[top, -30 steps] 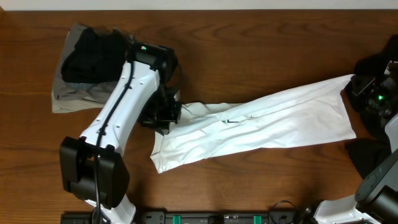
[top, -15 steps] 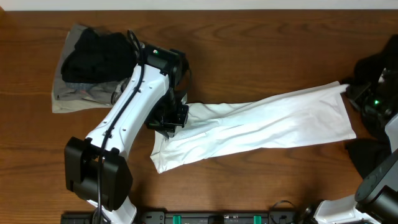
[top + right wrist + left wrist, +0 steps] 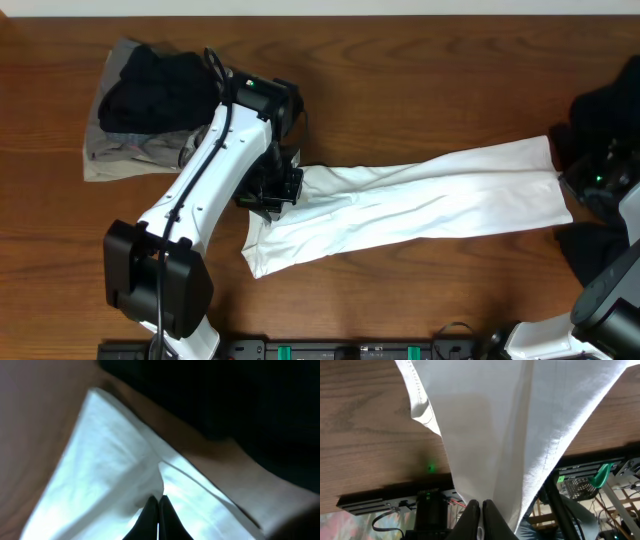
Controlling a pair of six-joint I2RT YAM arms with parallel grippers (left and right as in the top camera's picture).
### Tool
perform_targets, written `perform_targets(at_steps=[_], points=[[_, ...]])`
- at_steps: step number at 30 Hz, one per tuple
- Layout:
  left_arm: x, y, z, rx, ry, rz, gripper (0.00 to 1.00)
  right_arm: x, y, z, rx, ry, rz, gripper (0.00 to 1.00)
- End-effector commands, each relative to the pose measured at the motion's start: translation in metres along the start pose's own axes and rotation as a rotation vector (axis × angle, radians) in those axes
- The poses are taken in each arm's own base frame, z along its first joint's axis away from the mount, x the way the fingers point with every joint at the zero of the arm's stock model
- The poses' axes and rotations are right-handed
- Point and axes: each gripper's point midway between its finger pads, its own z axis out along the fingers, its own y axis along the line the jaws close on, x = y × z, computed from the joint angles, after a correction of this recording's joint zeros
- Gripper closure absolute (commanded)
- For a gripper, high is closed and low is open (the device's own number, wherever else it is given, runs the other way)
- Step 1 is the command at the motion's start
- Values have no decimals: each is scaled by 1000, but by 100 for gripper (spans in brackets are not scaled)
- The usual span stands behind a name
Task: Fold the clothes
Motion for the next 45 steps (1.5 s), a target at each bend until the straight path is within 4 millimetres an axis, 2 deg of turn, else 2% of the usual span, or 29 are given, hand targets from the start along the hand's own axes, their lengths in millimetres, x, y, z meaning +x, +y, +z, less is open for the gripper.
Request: perform_targets(at_steps=[1, 8, 11, 13, 16, 17, 19, 22, 25, 29, 32, 35, 39, 45], points=[[19, 7, -1, -30, 71, -23, 94, -9, -21, -7, 114, -48, 47, 99], [19, 7, -1, -30, 71, -23, 94, -8, -21, -7, 114, -47, 47, 97], [19, 7, -1, -30, 71, -22, 94, -8, -21, -7, 115, -44, 47, 92], [19, 7, -1, -30, 71, -22, 93, -8, -22, -7, 115, -44, 42, 69], [19, 7, -1, -31, 70, -22, 83, -9, -25, -7, 125, -50, 44, 43], [19, 8, -1, -35, 70, -22, 76, -10, -27, -8, 129, -55, 48, 41], [18, 11, -1, -54, 66, -21, 62, -15, -30, -9, 131, -72, 55, 40], [15, 19, -2, -101, 53, -20, 55, -20, -32, -10, 122, -89, 63, 41], [3, 27, -2, -137, 2, -19, 54, -23, -28, -10, 93, -96, 62, 40], [-32, 29, -6, -104, -137, -32, 53, -29, -16, -10, 30, -113, 41, 40], [-66, 34, -13, -72, -267, -50, 50, -31, 11, -11, -113, -116, -86, 43], [-90, 39, -20, -49, -362, -74, 49, -27, 25, -13, -191, -102, -160, 44], [-107, 46, -27, -31, -430, -104, 48, -26, 24, -11, -175, -103, -225, 44], [-111, 47, -29, -29, -444, -105, 48, -30, 22, 8, -184, -123, -403, 39]])
